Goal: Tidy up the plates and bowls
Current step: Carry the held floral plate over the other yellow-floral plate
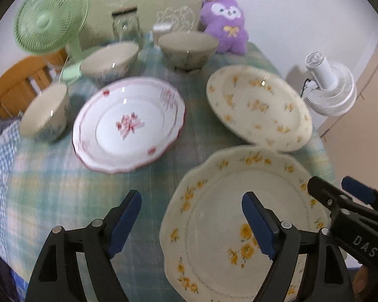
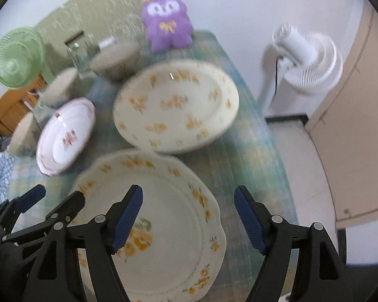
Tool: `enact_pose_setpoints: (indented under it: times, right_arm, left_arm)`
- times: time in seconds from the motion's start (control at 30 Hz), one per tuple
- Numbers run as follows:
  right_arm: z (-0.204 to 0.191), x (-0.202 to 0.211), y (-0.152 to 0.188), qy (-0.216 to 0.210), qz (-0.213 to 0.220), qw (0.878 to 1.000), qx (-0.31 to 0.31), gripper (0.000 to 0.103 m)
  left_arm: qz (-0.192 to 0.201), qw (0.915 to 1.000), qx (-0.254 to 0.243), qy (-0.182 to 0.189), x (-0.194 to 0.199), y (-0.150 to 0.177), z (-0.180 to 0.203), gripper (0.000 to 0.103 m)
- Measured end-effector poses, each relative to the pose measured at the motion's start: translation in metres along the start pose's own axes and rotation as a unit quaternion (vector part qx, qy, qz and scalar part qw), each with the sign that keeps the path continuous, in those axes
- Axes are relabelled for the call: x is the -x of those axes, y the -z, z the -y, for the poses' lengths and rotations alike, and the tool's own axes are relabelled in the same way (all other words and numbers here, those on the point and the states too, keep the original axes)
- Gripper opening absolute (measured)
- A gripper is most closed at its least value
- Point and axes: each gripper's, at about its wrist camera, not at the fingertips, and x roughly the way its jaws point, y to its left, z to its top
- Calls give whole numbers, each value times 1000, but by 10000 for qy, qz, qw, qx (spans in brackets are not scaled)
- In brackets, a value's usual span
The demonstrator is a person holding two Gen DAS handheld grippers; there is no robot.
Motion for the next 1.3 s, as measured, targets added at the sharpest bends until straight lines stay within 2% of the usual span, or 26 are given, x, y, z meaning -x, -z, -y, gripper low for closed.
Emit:
enact_pose_setpoints:
  times: [0.13, 0.3, 0.47, 0.8, 1.0, 1.13, 1.3]
  right_arm:
    - [-2, 12, -24, 59, 280, 9996, -48, 78]
    - [9, 9, -53, 0, 505, 9986, -179, 78]
    - [24, -16, -83, -79, 371, 9992, -96, 78]
    - [44, -83, -129, -71, 112, 9998, 115, 77]
    - [51, -119, -142, -92, -105, 9998, 159, 72]
    - [56, -133, -143, -104, -244, 9996, 113, 67]
    - [61, -150, -142, -95, -410, 9990, 150, 59]
  left_arm:
    - [145, 9998, -31, 144, 8, -26, -1, 84]
    - [389, 9992, -60, 58, 4, -55, 10, 83]
    - [411, 9991, 85, -51, -17, -84, 24, 80]
    - [65, 9995, 230, -226, -86, -123, 50, 71]
    - [-147, 9992, 178, -312, -118, -131, 59, 64]
    - [-188, 9988, 100, -439, -129, -132, 63, 63]
    - [-314, 9979, 166, -533, -141, -134, 59, 53]
